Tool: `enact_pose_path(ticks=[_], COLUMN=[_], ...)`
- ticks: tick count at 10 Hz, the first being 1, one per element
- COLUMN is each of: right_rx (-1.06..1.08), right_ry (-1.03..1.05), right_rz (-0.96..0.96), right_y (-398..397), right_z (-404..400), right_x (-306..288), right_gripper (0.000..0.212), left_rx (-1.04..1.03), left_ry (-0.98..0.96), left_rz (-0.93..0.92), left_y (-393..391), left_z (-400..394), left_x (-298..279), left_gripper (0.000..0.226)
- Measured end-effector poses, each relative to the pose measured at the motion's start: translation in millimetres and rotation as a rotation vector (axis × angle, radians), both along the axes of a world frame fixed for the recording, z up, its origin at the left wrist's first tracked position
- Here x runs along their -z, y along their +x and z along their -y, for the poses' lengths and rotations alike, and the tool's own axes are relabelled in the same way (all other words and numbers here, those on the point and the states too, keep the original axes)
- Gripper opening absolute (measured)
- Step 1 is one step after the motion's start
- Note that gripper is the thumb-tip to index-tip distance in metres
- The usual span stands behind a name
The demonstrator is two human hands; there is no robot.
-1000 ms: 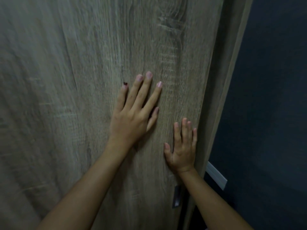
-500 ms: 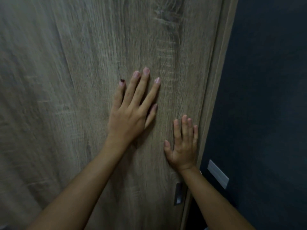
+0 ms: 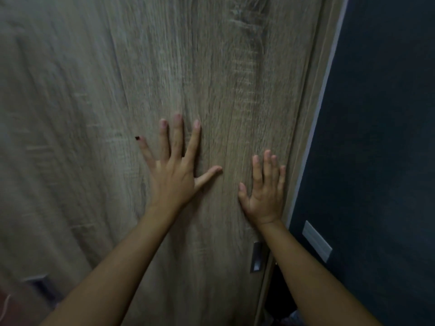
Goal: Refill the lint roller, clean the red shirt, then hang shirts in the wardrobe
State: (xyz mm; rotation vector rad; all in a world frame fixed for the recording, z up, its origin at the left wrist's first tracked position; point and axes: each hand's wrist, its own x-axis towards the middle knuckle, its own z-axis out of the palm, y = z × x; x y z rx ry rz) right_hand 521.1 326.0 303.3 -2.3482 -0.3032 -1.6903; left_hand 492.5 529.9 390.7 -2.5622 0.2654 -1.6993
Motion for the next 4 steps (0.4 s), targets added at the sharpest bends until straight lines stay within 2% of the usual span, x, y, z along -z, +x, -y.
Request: enact_pose_path(ticks=[2,4], right_rx=[0.090,0.086], right_ry=[0.003,-0.028], right_rz=[-0.173,-0.479], right_y=[-20.4,-65.2], right_z=[-6.9,-7.6], right_x=[-5.9,-22.7], right_gripper=[0.080,0.081], left_rx=[-0.039,0.043], left_ry=[0.025,-0.025], left_rz=[-0.168,-0.352], left_y=[-14.1,-52.8], left_z=[2.8,-16.6], left_x=[-6.3,10.4], left_gripper=[0.095,0.081])
